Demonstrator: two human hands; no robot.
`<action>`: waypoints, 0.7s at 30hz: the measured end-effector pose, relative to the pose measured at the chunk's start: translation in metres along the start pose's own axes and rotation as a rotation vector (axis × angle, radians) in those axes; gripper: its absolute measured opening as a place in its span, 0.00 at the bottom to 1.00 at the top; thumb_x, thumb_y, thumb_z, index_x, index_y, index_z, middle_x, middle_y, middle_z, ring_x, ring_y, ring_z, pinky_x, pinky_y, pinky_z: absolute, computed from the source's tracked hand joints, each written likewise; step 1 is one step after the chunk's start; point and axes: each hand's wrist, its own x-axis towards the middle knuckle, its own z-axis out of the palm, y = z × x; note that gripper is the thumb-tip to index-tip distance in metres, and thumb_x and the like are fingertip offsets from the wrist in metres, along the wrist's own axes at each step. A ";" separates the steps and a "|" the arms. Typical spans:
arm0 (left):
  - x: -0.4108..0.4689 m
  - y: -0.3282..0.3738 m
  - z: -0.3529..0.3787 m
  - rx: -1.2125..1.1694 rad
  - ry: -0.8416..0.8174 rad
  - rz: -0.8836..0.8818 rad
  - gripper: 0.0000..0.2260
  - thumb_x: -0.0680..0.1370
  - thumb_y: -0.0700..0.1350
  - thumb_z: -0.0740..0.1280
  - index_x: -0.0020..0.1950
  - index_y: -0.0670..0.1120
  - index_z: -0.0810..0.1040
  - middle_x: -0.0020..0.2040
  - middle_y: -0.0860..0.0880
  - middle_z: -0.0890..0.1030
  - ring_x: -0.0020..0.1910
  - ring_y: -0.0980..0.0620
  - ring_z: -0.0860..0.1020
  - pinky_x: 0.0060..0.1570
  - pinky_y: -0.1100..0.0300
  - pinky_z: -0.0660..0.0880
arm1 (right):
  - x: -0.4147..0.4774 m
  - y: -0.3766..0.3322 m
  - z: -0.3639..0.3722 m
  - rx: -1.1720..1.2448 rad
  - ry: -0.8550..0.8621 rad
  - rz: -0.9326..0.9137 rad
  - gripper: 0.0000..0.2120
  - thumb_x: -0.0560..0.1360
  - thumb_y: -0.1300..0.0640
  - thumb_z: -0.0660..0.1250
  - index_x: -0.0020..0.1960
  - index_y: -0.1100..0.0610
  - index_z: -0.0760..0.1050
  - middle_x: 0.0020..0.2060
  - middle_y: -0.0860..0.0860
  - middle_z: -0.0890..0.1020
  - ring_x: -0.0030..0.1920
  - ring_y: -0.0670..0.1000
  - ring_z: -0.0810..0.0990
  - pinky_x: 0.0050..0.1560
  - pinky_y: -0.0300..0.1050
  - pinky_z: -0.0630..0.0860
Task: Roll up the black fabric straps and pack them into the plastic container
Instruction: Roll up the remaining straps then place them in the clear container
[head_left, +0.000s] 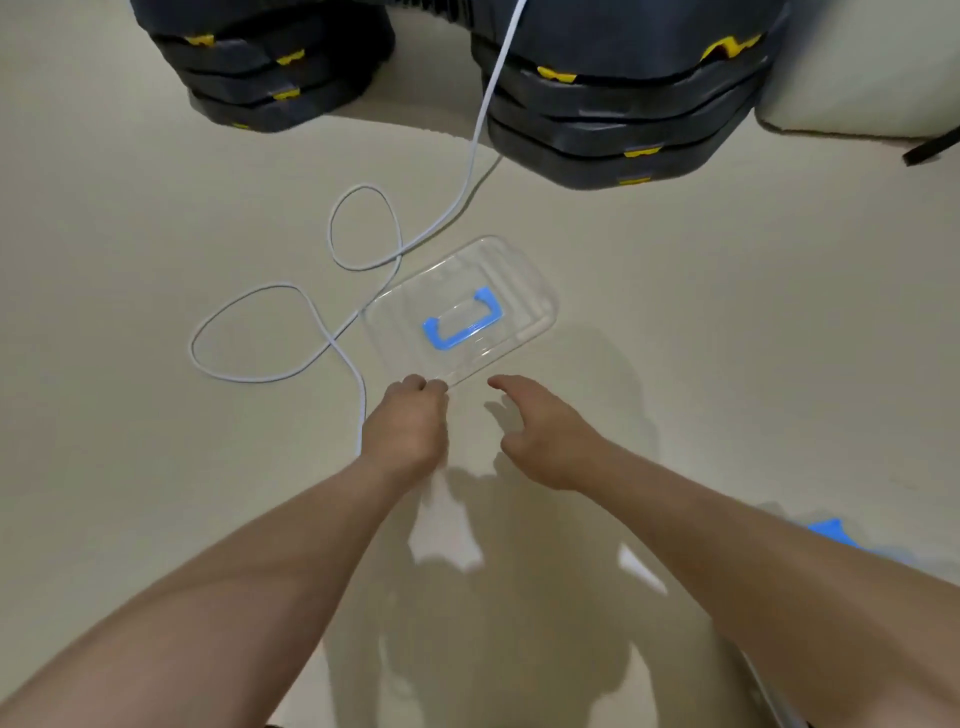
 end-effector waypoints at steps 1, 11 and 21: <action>0.011 -0.001 0.009 0.007 0.017 -0.008 0.16 0.77 0.42 0.62 0.65 0.46 0.71 0.60 0.45 0.73 0.62 0.43 0.71 0.45 0.52 0.72 | 0.010 0.003 0.003 -0.049 0.002 -0.008 0.32 0.77 0.66 0.60 0.79 0.53 0.57 0.77 0.47 0.62 0.74 0.47 0.64 0.69 0.38 0.61; 0.013 0.021 -0.002 -0.248 0.364 0.159 0.12 0.69 0.31 0.62 0.44 0.47 0.74 0.49 0.51 0.73 0.56 0.48 0.71 0.65 0.42 0.61 | 0.023 0.009 -0.017 -0.705 0.241 -0.099 0.48 0.71 0.70 0.62 0.79 0.41 0.43 0.81 0.51 0.44 0.80 0.54 0.41 0.72 0.65 0.54; -0.094 0.114 -0.117 -0.997 0.531 0.394 0.07 0.77 0.48 0.69 0.53 0.58 0.75 0.48 0.59 0.77 0.51 0.60 0.76 0.49 0.63 0.73 | -0.122 0.000 -0.142 -0.402 0.522 -0.032 0.05 0.75 0.59 0.69 0.44 0.51 0.75 0.43 0.47 0.82 0.47 0.55 0.78 0.47 0.49 0.71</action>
